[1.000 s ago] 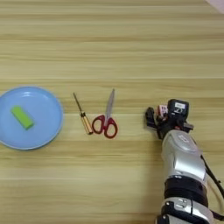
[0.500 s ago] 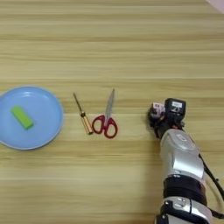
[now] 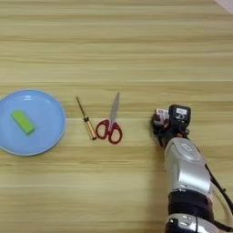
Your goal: Move the objects on the table
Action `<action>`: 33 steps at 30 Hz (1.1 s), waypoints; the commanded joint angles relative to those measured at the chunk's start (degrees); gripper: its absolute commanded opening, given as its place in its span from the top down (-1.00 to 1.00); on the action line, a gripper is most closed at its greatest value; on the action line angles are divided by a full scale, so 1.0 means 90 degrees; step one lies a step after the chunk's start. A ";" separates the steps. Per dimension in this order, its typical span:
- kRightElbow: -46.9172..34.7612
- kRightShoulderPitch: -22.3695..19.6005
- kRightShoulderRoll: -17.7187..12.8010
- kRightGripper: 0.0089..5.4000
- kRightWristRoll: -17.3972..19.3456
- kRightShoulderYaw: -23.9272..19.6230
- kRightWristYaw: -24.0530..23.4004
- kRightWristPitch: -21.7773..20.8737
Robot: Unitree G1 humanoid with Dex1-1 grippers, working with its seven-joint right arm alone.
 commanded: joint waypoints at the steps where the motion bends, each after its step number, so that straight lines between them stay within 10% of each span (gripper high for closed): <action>1: -0.0751 -0.0173 -0.0087 0.23 0.0071 0.0074 -0.0005 0.0014; 33: -0.3316 -0.0106 0.0947 0.23 -0.0210 0.1844 0.0096 0.0645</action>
